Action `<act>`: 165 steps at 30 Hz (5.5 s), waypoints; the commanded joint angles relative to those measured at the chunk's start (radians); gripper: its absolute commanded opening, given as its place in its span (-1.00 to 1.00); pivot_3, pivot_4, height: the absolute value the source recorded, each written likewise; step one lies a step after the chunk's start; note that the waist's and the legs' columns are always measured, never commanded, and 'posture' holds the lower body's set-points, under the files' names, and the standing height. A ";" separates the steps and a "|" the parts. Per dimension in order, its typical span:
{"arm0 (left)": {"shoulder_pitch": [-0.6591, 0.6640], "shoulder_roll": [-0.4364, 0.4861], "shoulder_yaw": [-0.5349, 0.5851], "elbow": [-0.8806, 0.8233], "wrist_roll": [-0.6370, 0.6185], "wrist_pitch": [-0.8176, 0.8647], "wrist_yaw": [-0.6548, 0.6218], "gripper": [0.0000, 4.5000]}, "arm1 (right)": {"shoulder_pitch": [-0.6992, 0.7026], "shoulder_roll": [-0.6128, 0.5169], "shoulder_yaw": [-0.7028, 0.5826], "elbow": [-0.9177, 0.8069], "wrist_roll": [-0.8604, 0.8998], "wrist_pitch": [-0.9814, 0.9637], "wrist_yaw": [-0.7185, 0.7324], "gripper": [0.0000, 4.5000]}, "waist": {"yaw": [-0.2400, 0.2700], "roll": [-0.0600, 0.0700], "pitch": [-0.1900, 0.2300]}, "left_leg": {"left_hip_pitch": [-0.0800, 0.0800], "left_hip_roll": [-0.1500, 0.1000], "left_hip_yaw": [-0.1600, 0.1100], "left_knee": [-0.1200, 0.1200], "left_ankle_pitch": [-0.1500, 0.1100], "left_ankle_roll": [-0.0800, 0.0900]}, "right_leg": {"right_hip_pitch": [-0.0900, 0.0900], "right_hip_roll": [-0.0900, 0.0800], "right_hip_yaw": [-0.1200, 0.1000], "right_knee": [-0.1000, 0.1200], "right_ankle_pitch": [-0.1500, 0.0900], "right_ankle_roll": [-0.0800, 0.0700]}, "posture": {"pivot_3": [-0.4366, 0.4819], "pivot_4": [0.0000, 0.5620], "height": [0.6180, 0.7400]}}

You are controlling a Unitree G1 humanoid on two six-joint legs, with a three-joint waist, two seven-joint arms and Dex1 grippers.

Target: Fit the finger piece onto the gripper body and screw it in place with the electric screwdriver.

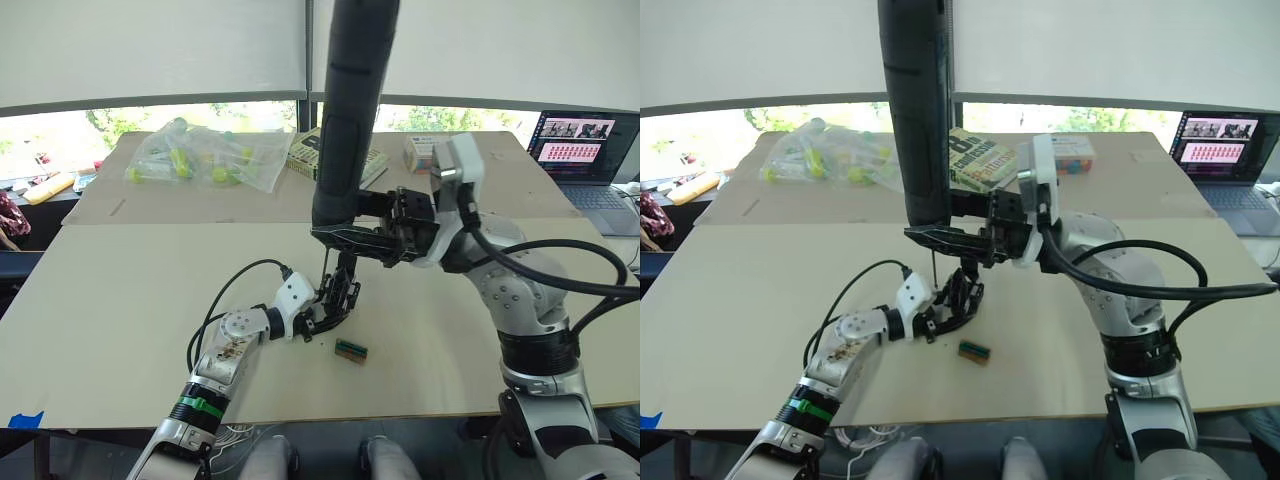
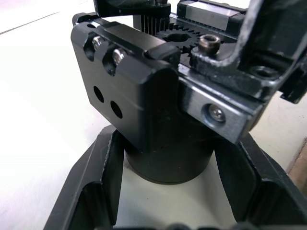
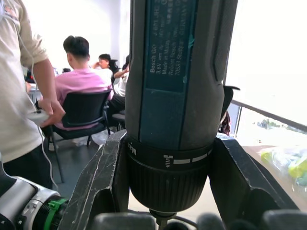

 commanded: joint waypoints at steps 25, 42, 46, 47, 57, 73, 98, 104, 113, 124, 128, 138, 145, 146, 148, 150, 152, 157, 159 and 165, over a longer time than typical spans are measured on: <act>0.030 0.000 -0.022 -0.001 0.000 0.059 -0.002 0.01 | 0.001 0.040 0.045 0.049 -0.172 -0.103 0.062 -0.13 | -0.005 0.000 0.000 | 0.000 0.000 0.000 0.000 0.000 0.000 | -0.001 0.000 0.000 0.000 0.000 0.000 | -0.05 -0.47 1.00; 0.032 0.001 -0.022 -0.004 0.001 0.066 -0.002 0.01 | 0.013 0.045 0.048 0.048 -0.183 -0.089 0.064 -0.13 | -0.006 0.000 0.000 | 0.000 0.000 0.000 -0.001 0.000 0.000 | -0.001 0.000 0.000 0.000 0.000 0.000 | -0.05 -0.47 1.00; 0.032 0.000 -0.021 -0.003 -0.001 0.070 -0.001 0.01 | 0.019 0.049 0.048 0.045 -0.184 -0.091 0.060 -0.13 | -0.006 0.000 0.000 | -0.001 0.000 0.000 -0.001 0.000 0.000 | -0.001 0.000 0.000 0.000 0.000 0.000 | -0.05 -0.47 1.00; 0.031 0.000 -0.021 -0.003 -0.001 0.071 -0.001 0.01 | 0.021 0.050 0.049 0.044 -0.184 -0.091 0.059 -0.13 | -0.006 0.000 0.000 | -0.001 0.000 0.000 -0.001 0.000 0.000 | -0.001 0.000 0.000 0.000 0.000 0.000 | -0.05 -0.47 1.00; 0.034 0.004 -0.027 -0.012 -0.002 0.078 0.001 0.01 | 0.035 0.058 0.052 0.047 -0.189 -0.103 0.057 -0.13 | -0.006 0.000 0.000 | -0.001 0.000 0.000 -0.001 0.000 0.000 | -0.002 -0.001 0.000 0.000 0.000 0.000 | -0.05 -0.47 1.00; 0.034 0.011 -0.032 -0.012 0.003 0.071 -0.001 0.01 | 0.023 0.061 0.043 0.053 -0.196 -0.116 0.070 -0.13 | -0.006 0.000 0.000 | -0.001 0.000 0.000 -0.001 0.000 0.000 | -0.002 -0.001 0.000 0.000 0.000 0.000 | -0.05 -0.47 1.00; 0.039 0.013 -0.031 -0.019 0.000 0.077 0.002 0.01 | 0.041 0.049 0.060 0.066 -0.239 -0.141 0.092 -0.13 | -0.007 0.000 0.000 | -0.002 0.000 0.000 -0.001 0.000 0.000 | -0.003 -0.001 0.000 -0.001 0.000 0.000 | -0.05 -0.47 1.00; 0.038 0.015 -0.031 -0.019 0.000 0.078 0.001 0.01 | 0.047 0.050 0.064 0.060 -0.234 -0.129 0.091 -0.13 | -0.007 0.000 0.000 | -0.002 0.000 0.000 -0.001 0.000 0.000 | -0.003 -0.001 0.000 -0.001 0.000 0.000 | -0.05 -0.47 1.00; 0.035 0.015 -0.031 -0.015 0.000 0.079 -0.001 0.01 | 0.052 0.064 0.061 0.047 -0.215 -0.115 0.080 -0.13 | -0.007 0.000 0.000 | -0.002 0.000 0.000 -0.001 0.000 0.000 | -0.003 -0.001 0.000 -0.001 0.000 0.000 | -0.05 -0.47 1.00; 0.034 0.009 -0.032 -0.012 -0.001 0.080 0.003 0.01 | 0.054 0.071 0.061 0.033 -0.202 -0.098 0.083 -0.13 | -0.007 0.000 0.000 | -0.002 0.000 0.000 -0.001 0.000 0.000 | -0.003 -0.001 0.000 -0.001 0.000 0.000 | -0.05 -0.47 1.00; 0.034 0.008 -0.032 -0.013 -0.001 0.081 0.003 0.01 | 0.059 0.071 0.061 0.043 -0.211 -0.108 0.082 -0.13 | -0.007 0.000 0.000 | -0.002 0.000 0.000 -0.001 0.000 0.000 | -0.003 -0.001 0.000 -0.001 0.000 0.000 | -0.05 -0.47 1.00; 0.033 0.010 -0.031 -0.013 -0.001 0.079 0.003 0.01 | 0.076 0.070 0.058 0.099 -0.253 -0.157 0.071 -0.13 | -0.007 0.000 0.000 | -0.002 0.000 0.000 -0.001 0.000 0.000 | -0.003 -0.001 -0.001 -0.001 0.000 0.000 | -0.05 -0.47 1.00; 0.032 0.009 -0.031 -0.011 -0.001 0.074 0.003 0.01 | 0.084 0.075 0.063 0.116 -0.261 -0.167 0.050 -0.13 | -0.007 0.000 0.000 | -0.001 0.000 0.000 -0.001 0.000 0.000 | -0.002 -0.001 -0.001 -0.001 0.000 0.000 | -0.05 -0.47 1.00; 0.032 0.009 -0.031 -0.011 -0.002 0.074 0.003 0.01 | 0.086 0.075 0.064 0.117 -0.262 -0.167 0.047 -0.13 | -0.007 0.000 0.000 | -0.001 0.000 0.000 -0.001 0.000 0.000 | -0.002 -0.001 -0.001 -0.001 0.000 0.000 | -0.05 -0.47 1.00; 0.031 0.009 -0.031 -0.010 -0.002 0.074 0.003 0.01 | 0.088 0.075 0.066 0.118 -0.263 -0.166 0.044 -0.13 | -0.007 0.000 0.000 | -0.001 0.000 0.000 -0.001 0.000 0.000 | -0.002 -0.001 -0.001 -0.001 0.000 0.000 | -0.05 -0.47 1.00; 0.031 0.009 -0.031 -0.010 -0.002 0.074 0.003 0.01 | 0.096 0.073 0.070 0.117 -0.266 -0.162 0.041 -0.13 | -0.007 0.000 0.000 | -0.001 0.000 0.000 -0.001 0.000 0.000 | -0.002 -0.001 -0.001 -0.001 0.000 0.000 | -0.05 -0.47 1.00; 0.031 0.009 -0.031 -0.010 -0.002 0.074 0.003 0.01 | 0.104 0.073 0.075 0.116 -0.269 -0.160 0.037 -0.13 | -0.007 0.000 0.000 | -0.001 0.000 0.000 -0.001 0.000 0.000 | -0.002 -0.001 -0.001 -0.001 0.000 0.000 | -0.05 -0.47 1.00; 0.031 0.010 -0.032 -0.008 -0.002 0.073 0.003 0.01 | 0.142 0.069 0.101 0.116 -0.292 -0.184 0.039 -0.13 | -0.007 0.000 -0.001 | 0.000 0.000 0.000 -0.001 0.000 0.000 | -0.001 -0.001 -0.001 -0.001 0.000 0.000 | -0.05 -0.47 1.00; 0.030 0.010 -0.032 -0.008 -0.002 0.072 0.004 0.01 | 0.163 0.066 0.112 0.117 -0.302 -0.198 0.040 -0.13 | -0.007 0.000 -0.001 | 0.000 0.000 0.000 -0.002 0.000 0.000 | -0.001 -0.001 -0.001 -0.001 0.000 0.000 | -0.05 -0.47 1.00; 0.032 0.014 -0.032 -0.011 -0.002 0.072 0.004 0.01 | 0.184 0.060 0.128 0.117 -0.309 -0.202 0.024 -0.13 | -0.008 0.000 -0.002 | 0.004 0.000 0.000 -0.002 0.000 0.000 | 0.003 -0.001 -0.001 -0.002 0.000 0.000 | -0.05 -0.47 1.00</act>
